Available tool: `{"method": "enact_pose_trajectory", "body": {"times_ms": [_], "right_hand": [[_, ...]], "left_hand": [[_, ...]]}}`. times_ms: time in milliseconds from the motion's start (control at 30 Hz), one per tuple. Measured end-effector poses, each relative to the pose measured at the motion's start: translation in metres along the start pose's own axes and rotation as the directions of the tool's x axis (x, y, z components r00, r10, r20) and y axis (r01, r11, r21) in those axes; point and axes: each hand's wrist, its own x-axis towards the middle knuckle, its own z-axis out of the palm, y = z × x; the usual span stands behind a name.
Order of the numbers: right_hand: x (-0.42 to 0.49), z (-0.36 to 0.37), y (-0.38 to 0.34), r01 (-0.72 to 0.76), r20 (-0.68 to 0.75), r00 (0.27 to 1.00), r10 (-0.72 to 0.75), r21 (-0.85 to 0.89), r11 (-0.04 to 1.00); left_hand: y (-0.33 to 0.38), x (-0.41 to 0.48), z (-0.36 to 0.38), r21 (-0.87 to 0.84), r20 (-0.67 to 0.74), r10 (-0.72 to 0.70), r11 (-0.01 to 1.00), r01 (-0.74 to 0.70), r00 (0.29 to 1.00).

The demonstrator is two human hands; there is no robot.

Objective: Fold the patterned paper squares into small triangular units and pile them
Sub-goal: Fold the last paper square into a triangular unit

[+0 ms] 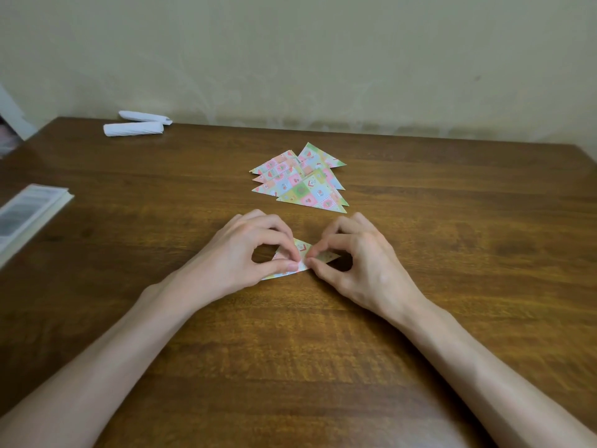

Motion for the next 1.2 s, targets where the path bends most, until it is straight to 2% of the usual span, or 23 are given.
{"method": "enact_pose_trajectory", "body": {"times_ms": [133, 300, 433, 633, 1200], "right_hand": [[0.000, 0.001, 0.001, -0.083, 0.051, 0.996, 0.079, 0.088, 0.993], [0.004, 0.001, -0.002, -0.139, 0.093, 0.987, 0.128, 0.115, 0.984], [0.008, -0.001, -0.004, -0.186, 0.135, 0.976, 0.172, 0.098, 0.978], [0.004, 0.005, -0.010, -0.196, 0.079, 0.979, 0.191, 0.064, 0.979], [0.004, 0.008, -0.017, -0.221, 0.058, 0.974, 0.220, 0.004, 0.975]], "left_hand": [[-0.001, 0.000, 0.000, -0.011, -0.005, 0.001, 1.000, -0.001, 1.000], [-0.002, 0.000, -0.001, -0.010, 0.006, -0.002, 1.000, 0.002, 1.000], [-0.007, -0.002, -0.016, -0.026, 0.138, -0.028, 0.999, 0.032, 0.990], [-0.009, -0.004, -0.032, -0.042, 0.301, -0.079, 0.995, 0.096, 0.950], [-0.010, -0.004, -0.049, -0.007, 0.485, -0.045, 0.998, 0.055, 0.873]]}}
